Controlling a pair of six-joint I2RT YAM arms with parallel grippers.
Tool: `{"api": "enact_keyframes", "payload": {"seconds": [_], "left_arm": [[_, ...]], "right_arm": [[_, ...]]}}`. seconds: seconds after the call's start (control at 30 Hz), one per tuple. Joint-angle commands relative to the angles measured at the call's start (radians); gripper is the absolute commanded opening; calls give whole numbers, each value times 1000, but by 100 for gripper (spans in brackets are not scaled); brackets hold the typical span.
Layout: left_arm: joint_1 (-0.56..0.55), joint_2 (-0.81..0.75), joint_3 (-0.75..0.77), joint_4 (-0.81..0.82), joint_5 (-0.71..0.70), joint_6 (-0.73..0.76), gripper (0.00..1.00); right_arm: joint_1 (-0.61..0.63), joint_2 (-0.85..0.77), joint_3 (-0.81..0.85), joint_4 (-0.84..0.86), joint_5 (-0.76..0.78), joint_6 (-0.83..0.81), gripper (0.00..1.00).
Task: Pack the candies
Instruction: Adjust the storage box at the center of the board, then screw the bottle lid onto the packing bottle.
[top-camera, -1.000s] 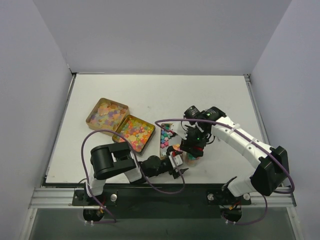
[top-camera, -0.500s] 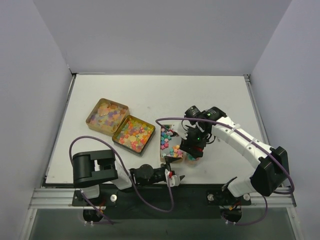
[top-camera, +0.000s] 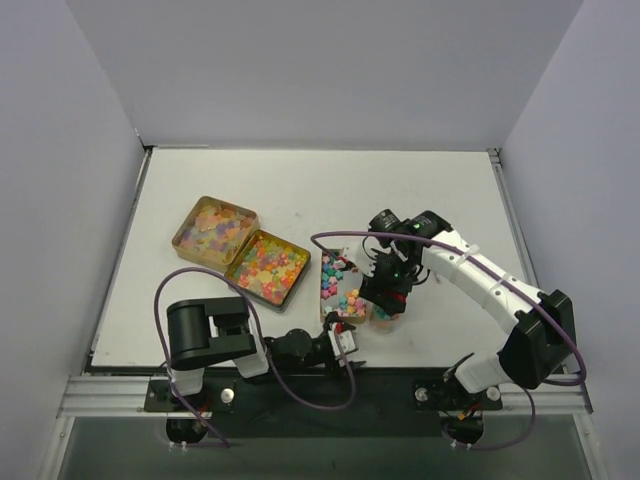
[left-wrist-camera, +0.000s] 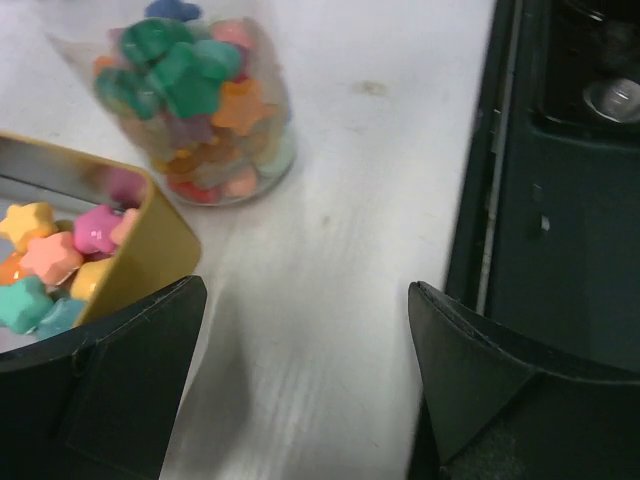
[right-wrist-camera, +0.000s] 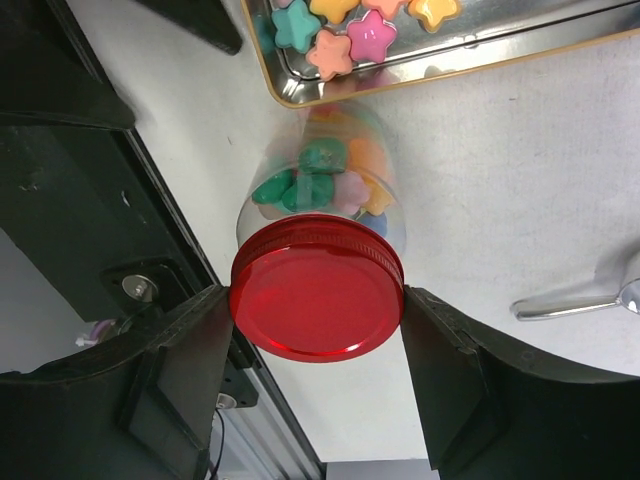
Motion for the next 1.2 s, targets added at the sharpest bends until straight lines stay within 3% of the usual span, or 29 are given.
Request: {"api": "enact_keyframes", "payload": {"seconds": [0.0, 0.33, 0.63, 0.77, 1.03, 1.17], "left_arm": [[70, 37, 61, 189, 3, -130, 94], [102, 171, 166, 207, 44, -74, 94], [16, 345, 318, 344, -100, -8, 95], [-7, 369, 327, 350, -155, -6, 89], [-7, 361, 285, 350, -137, 8, 76], [-2, 355, 261, 348, -119, -8, 72]], "right_arm": [[-6, 1, 25, -64, -21, 34, 67], [112, -94, -61, -39, 56, 54, 69], [68, -134, -93, -28, 25, 89, 72], [66, -155, -120, -27, 22, 80, 73], [-4, -204, -76, -54, 33, 42, 80], [-32, -284, -53, -117, -16, -59, 85]]}}
